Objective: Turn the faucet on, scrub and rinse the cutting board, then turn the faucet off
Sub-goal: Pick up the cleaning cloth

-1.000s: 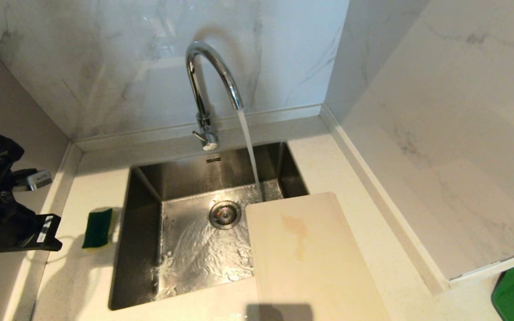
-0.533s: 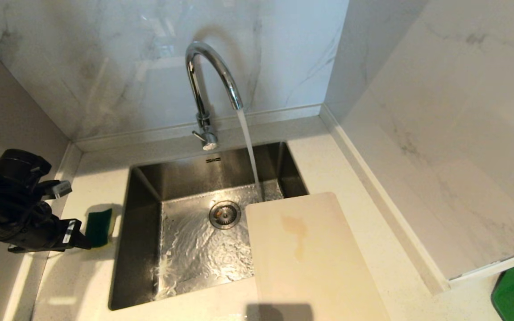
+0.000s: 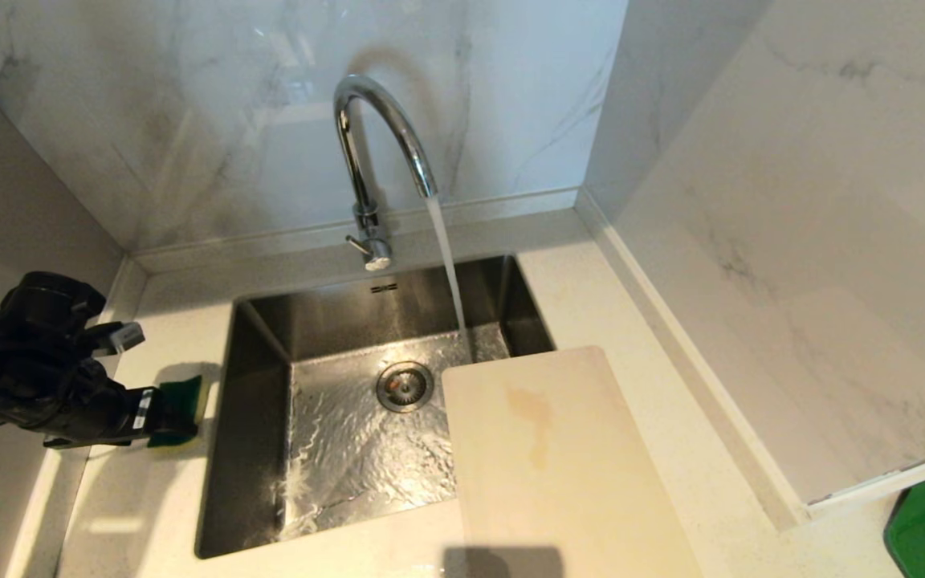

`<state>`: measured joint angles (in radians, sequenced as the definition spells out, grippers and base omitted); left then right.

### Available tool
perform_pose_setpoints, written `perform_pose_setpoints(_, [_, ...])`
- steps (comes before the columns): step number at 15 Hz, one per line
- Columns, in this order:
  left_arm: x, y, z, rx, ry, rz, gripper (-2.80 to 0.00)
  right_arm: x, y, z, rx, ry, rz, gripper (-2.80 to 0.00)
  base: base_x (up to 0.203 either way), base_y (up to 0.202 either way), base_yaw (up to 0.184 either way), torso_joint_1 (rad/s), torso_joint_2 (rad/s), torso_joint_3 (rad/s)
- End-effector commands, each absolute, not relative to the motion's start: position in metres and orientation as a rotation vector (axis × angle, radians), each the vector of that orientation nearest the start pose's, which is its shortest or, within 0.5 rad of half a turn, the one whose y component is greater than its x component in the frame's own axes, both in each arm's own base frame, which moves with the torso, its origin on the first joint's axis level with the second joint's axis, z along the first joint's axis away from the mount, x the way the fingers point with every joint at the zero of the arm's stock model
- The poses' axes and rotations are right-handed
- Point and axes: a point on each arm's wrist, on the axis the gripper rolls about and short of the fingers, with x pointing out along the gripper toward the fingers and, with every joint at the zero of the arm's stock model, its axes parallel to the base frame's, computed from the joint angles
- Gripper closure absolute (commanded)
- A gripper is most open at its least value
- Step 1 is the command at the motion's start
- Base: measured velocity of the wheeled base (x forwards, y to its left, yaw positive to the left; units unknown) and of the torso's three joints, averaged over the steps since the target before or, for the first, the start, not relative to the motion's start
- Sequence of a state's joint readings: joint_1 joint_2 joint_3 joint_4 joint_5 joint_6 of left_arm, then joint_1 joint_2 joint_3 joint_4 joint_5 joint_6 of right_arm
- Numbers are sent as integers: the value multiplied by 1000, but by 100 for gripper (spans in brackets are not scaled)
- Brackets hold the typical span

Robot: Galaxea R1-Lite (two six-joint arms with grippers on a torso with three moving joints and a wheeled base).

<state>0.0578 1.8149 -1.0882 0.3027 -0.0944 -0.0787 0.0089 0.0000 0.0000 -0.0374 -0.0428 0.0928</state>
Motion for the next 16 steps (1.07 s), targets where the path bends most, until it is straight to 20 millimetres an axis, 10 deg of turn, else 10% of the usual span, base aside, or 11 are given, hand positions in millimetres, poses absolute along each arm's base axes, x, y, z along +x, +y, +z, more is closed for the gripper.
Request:
perform_pose_setpoints(1, [312, 20, 133, -160, 1056, 18, -280, -23, -1, 79, 95, -38, -32, 0, 0, 0, 0, 0, 0, 0])
perform_pose_setpoints(15, [337, 23, 118, -180, 1064, 2, -280, -23, -1, 79, 95, -38, -32, 0, 0, 0, 0, 0, 0, 0])
perform_pose_setpoints(16, [338, 23, 115, -188, 1071, 7, 0, -23, -1, 79, 95, -40, -32, 0, 0, 0, 0, 0, 0, 0])
